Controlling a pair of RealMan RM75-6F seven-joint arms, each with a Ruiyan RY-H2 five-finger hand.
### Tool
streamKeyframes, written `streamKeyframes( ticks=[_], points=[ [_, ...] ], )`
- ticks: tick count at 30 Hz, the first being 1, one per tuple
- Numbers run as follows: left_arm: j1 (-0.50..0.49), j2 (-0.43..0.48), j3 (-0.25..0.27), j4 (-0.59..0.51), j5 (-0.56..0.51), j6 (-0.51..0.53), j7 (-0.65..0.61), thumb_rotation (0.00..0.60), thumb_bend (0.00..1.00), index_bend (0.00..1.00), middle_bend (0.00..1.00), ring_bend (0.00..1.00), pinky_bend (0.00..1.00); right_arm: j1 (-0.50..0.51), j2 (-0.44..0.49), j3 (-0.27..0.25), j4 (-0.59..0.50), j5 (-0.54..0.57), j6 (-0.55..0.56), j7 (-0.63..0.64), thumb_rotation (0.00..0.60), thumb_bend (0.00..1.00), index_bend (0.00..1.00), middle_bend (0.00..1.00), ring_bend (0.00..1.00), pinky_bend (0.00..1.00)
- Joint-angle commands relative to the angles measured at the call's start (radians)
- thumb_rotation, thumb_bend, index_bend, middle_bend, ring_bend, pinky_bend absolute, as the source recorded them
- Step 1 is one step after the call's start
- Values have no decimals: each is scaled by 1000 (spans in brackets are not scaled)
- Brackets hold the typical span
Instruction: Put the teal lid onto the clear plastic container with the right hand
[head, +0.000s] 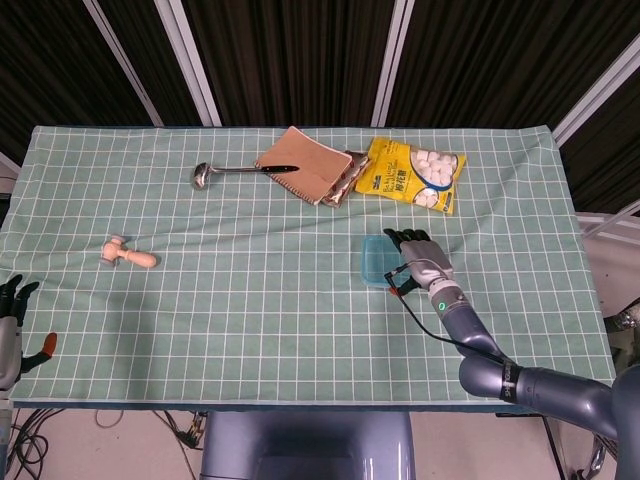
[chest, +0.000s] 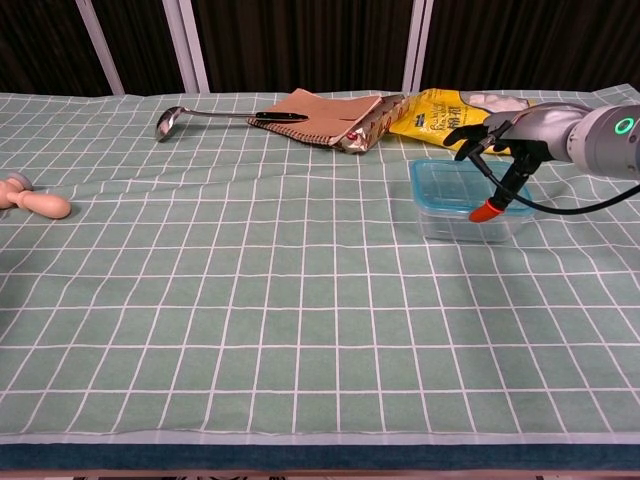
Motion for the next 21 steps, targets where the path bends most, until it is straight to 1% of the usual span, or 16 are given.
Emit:
streamKeyframes(
  ticks=[1, 5, 14, 21],
  points=[
    [0, 0, 0, 0, 0, 0, 0, 600, 348, 127, 0, 0, 0, 2, 1, -2, -2, 4, 0, -6, 600, 289, 0, 298, 21, 0],
    [0, 1, 0, 0, 0, -1, 0, 600, 349, 127, 0, 0, 0, 3, 5, -4, -7, 8, -2, -12, 600, 289, 0, 232, 1, 0],
    [0, 0, 0, 0, 0, 0, 0, 600, 348, 127, 0, 0, 0, 6, 16, -8, -22, 26, 0, -24, 600, 289, 0, 138, 0, 0],
    [0, 0, 0, 0, -2, -1, 3, 600, 348, 128, 0, 0, 0, 5, 28, -6, -39, 24, 3, -23, 600, 290, 0, 82, 0, 0]
  ],
)
